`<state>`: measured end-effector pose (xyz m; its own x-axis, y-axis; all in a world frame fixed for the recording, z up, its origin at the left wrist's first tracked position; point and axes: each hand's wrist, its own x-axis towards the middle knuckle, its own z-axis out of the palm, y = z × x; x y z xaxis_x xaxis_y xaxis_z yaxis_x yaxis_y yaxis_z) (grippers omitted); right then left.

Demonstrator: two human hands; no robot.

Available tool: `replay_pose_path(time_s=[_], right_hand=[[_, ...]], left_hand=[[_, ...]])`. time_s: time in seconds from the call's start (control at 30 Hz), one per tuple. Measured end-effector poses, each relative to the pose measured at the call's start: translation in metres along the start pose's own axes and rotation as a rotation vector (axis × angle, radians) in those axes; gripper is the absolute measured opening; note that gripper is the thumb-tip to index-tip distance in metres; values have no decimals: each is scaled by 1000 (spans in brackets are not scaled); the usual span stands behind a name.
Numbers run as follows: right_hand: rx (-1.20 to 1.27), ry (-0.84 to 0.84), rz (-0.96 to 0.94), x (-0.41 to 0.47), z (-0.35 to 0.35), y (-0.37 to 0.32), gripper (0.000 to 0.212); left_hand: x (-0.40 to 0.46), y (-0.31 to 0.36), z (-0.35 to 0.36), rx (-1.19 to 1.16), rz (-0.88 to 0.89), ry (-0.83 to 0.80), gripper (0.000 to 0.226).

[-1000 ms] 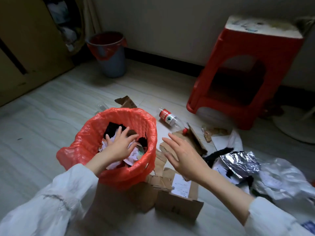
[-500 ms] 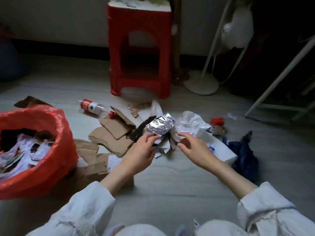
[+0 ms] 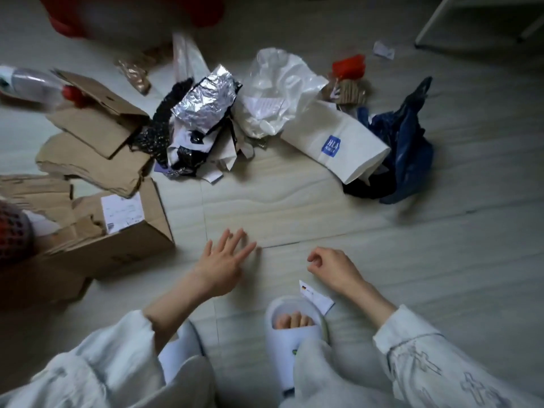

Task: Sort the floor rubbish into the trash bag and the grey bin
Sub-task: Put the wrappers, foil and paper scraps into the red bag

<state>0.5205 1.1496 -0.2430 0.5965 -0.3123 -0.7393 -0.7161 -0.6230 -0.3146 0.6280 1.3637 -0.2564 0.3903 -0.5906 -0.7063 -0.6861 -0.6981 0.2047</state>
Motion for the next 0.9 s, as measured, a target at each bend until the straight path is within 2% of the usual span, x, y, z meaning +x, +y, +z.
replay_pose_path(time_s=[0.1, 0.23, 0.37, 0.5, 0.6, 0.83, 0.9], right_hand=[[-159, -91, -25, 7, 17, 1, 19], [-292, -111, -102, 9, 23, 2, 11], [-443, -92, -186, 6, 32, 6, 24], [-333, -37, -102, 13, 21, 6, 24], [-290, -24, -68, 18, 16, 3, 31], [-360, -63, -140, 10, 26, 13, 41], [-313, -24, -145, 10, 28, 14, 31]], left_hand=[[-1, -11, 17, 63, -39, -49, 71], [0, -12, 20, 57, -55, -82, 77], [0, -13, 21, 46, -60, -97, 79], [2, -15, 20, 29, -54, -94, 79], [3, -16, 19, 17, -49, -105, 81], [3, -22, 22, -25, -46, -114, 77], [4, -22, 24, -26, -46, -99, 76]])
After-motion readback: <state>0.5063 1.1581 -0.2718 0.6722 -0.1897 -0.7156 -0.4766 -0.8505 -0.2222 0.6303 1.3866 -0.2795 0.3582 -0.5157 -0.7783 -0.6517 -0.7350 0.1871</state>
